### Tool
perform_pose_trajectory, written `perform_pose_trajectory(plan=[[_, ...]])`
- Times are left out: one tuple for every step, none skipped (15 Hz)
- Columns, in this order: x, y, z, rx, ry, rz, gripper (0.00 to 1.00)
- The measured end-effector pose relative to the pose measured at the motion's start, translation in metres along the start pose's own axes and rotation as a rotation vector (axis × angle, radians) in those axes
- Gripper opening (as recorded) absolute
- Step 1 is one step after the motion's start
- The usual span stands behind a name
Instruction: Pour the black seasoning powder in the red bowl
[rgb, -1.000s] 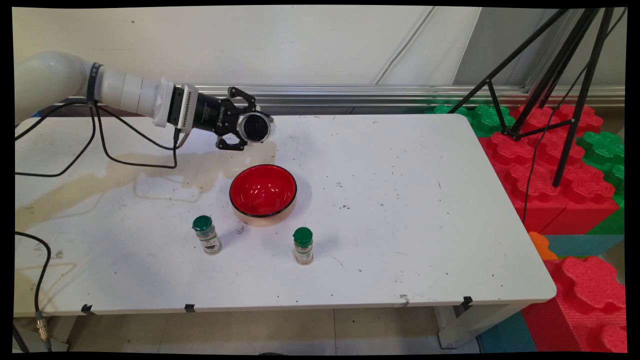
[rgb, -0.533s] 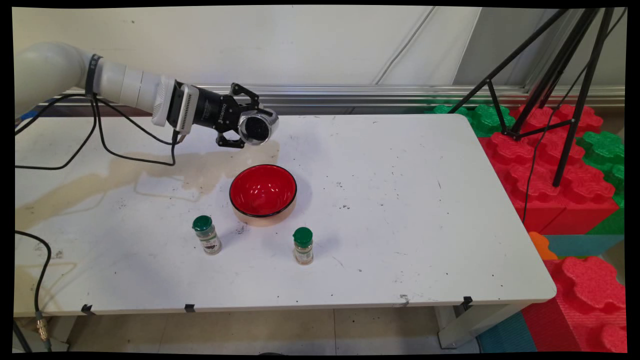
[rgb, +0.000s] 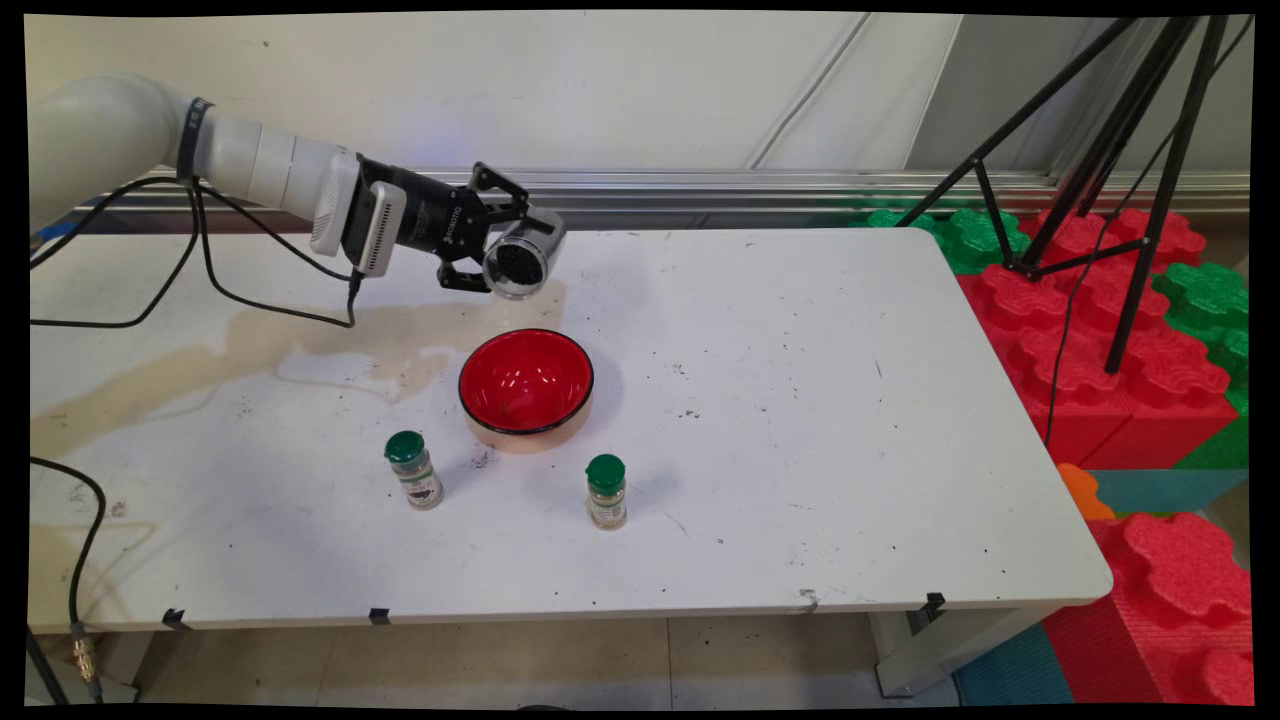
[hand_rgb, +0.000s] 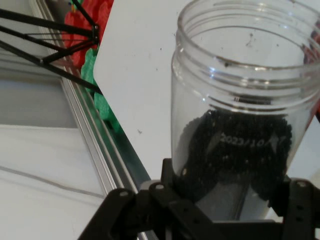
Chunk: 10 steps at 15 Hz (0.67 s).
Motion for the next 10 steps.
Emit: perform_pose_trajectory(plan=[[0.001, 0.000, 0.001, -0.002, -0.002, 0.015, 0.00], [0.001, 0.000, 0.003, -0.004, -0.005, 0.032, 0.00], [0.002, -0.001, 0.005, -0.005, -0.007, 0.049, 0.00], [0.003, -0.001, 0.007, -0.007, -0.009, 0.063, 0.00], [0.003, -0.002, 0.008, -0.007, -0.010, 0.072, 0.00], [0.004, -0.002, 0.009, -0.007, -0.012, 0.087, 0.00], [0.004, -0.003, 0.010, -0.007, -0.014, 0.096, 0.00], [0.005, -0.004, 0.011, -0.006, -0.016, 0.110, 0.00], [0.005, -0.004, 0.012, -0.005, -0.018, 0.119, 0.00], [0.006, -0.005, 0.013, -0.005, -0.020, 0.132, 0.00]])
